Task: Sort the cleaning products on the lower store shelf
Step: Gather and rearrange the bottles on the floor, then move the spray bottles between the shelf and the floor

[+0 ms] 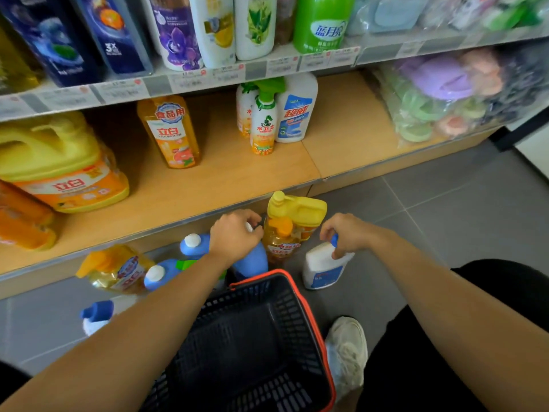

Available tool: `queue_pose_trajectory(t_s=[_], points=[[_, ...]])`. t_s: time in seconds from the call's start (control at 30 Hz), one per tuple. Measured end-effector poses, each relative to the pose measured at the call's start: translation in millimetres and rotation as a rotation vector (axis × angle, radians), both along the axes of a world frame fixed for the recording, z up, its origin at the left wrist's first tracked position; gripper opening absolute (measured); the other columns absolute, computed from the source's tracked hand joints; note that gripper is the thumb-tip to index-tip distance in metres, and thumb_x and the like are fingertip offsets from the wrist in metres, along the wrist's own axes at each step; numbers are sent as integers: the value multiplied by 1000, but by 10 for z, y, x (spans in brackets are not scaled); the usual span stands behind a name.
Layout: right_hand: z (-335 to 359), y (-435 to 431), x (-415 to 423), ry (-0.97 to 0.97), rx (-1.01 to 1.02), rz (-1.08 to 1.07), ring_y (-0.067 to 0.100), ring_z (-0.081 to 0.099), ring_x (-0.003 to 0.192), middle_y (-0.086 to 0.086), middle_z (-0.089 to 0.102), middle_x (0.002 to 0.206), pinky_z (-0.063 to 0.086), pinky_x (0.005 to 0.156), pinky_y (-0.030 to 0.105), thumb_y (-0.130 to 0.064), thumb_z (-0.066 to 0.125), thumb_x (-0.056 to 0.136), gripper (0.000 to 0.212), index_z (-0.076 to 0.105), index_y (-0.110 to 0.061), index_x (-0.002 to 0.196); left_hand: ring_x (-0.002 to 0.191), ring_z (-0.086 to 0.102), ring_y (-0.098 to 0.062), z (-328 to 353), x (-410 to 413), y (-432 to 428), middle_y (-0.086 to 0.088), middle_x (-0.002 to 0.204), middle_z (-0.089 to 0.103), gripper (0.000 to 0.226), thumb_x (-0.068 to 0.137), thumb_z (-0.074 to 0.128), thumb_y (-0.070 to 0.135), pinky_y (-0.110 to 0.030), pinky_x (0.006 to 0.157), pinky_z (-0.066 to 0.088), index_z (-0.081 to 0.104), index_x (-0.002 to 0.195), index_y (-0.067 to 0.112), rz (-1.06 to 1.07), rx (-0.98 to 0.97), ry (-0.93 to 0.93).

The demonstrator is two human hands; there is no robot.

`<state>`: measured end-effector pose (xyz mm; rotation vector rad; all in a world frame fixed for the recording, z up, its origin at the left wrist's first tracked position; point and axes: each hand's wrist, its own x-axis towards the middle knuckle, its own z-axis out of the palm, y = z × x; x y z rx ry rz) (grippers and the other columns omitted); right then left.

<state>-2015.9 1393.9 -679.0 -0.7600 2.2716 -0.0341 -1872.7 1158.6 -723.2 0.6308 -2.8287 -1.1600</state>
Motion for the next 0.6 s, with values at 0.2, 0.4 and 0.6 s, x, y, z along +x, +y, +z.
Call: queue_pose_trajectory(t_s=[0.2, 0.4, 0.6], points=[[179, -419, -431, -146, -160, -171, 18, 68, 99, 1, 72, 108, 58, 88, 39, -20, 89, 74, 43, 70, -23, 113, 86, 67, -26, -30, 15, 19, 3, 83, 71, 30, 72, 58, 48, -41, 74, 54, 69, 72, 20, 4, 3, 102], [82, -1319, -792, 81, -701, -534, 16, 65, 102, 3, 69, 119, 50, 79, 20, -23, 89, 74, 61, 63, -16, 128, 74, 67, -28, -129, 12, 22, 0, 72, 67, 39, 71, 52, 52, -42, 64, 53, 66, 64, 16, 32, -18, 244], [-5, -2059, -1081, 174, -1004, -640, 22, 57, 125, 5, 59, 138, 50, 104, 40, -15, 90, 70, 80, 51, -13, 140, 67, 66, -26, -203, -5, 26, 0, 69, 65, 32, 75, 57, 43, -40, 58, 54, 64, 61, 14, 34, -60, 338]])
